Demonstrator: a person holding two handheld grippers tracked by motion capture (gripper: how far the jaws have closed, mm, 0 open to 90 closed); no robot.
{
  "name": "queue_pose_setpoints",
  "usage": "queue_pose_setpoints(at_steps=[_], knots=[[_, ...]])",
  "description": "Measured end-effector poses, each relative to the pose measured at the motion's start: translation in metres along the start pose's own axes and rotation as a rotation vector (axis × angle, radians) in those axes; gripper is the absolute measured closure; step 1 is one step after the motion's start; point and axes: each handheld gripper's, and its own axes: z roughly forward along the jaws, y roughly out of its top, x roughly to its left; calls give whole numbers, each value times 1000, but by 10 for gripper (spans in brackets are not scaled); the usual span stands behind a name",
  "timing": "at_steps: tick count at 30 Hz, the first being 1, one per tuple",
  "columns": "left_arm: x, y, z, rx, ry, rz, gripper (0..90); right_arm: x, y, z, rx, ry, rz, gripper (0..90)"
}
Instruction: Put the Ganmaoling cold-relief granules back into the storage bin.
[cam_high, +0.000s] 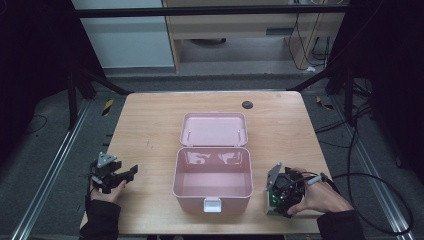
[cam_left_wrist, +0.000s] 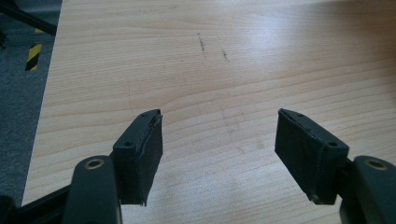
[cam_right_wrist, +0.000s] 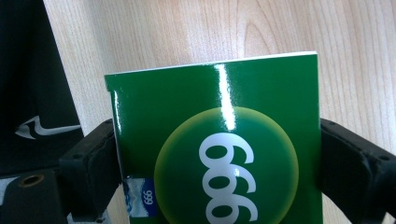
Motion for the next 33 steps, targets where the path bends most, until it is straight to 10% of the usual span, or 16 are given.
queue_pose_setpoints(at_steps=[15,33], knots=[[0,0,0,-1,0,-1,318,-2,-1,-7,-7,33,17,165],[0,0,0,-1,-1,-1,318,-7,15,-70,-101,-26,14,165]])
